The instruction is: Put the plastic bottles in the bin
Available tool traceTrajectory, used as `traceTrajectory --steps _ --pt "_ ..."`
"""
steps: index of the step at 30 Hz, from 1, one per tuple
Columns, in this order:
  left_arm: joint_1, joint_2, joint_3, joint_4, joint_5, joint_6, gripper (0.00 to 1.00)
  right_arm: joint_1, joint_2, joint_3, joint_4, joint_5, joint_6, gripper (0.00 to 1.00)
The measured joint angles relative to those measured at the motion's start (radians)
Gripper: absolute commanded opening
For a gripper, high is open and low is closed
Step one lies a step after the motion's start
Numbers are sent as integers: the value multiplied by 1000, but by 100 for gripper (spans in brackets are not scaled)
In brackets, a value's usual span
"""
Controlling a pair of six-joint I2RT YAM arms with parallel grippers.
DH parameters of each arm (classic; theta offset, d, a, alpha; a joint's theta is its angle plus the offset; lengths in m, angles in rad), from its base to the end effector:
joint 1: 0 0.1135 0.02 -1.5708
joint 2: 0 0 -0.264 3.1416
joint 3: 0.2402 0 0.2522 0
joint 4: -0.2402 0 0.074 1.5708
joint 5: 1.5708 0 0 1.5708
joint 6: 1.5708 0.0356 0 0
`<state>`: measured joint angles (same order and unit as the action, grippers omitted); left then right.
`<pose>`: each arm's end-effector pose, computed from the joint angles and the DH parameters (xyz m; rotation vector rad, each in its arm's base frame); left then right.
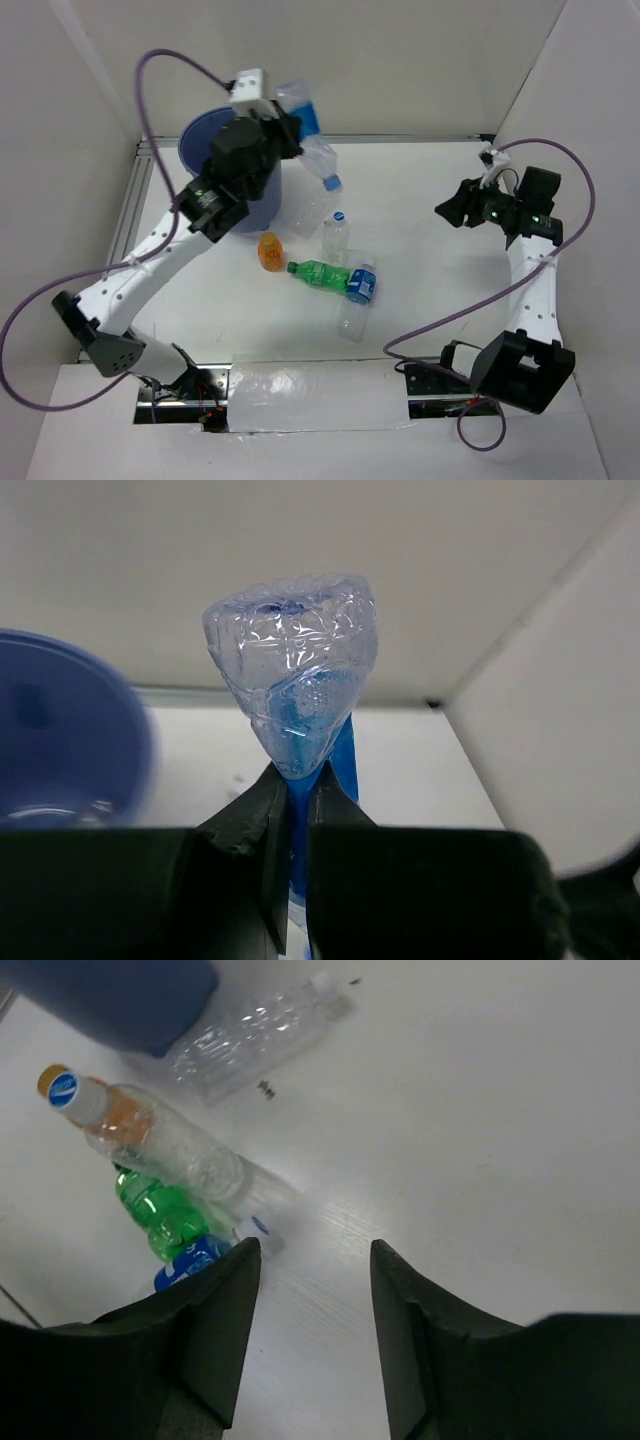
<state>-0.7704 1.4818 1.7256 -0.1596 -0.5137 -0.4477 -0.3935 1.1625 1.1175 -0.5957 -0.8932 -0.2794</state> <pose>0.2450 -0.2134 0.5026 -0.1782 1.5163 -0.5975 0.2321 -0.0663 0.3471 -0.3551 1.9652 0.5561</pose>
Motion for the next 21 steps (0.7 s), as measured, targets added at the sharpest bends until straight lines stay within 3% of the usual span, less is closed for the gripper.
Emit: traceTrajectory --steps 5,11,13,14,15,19,21 --pt "229 -113 -67 35 -99 -80 7 196 8 -4 1 30 -42 78" --pt "457 -89 -72 10 -125 -160 16 383 70 -4 4 86 -56 89" --pt "496 -55 -71 -13 -125 -169 29 414 89 -4 4 100 -56 93" --pt "512 -35 -70 -26 -121 -180 34 425 96 -4 4 107 -59 99" --pt "525 -15 -69 -35 -117 -187 50 439 101 -4 4 114 -66 99" --pt "564 56 -69 -82 -95 -198 90 491 108 -6 8 119 -108 99" --pt "573 78 -63 -95 -87 -205 99 520 108 -19 14 117 -134 99"
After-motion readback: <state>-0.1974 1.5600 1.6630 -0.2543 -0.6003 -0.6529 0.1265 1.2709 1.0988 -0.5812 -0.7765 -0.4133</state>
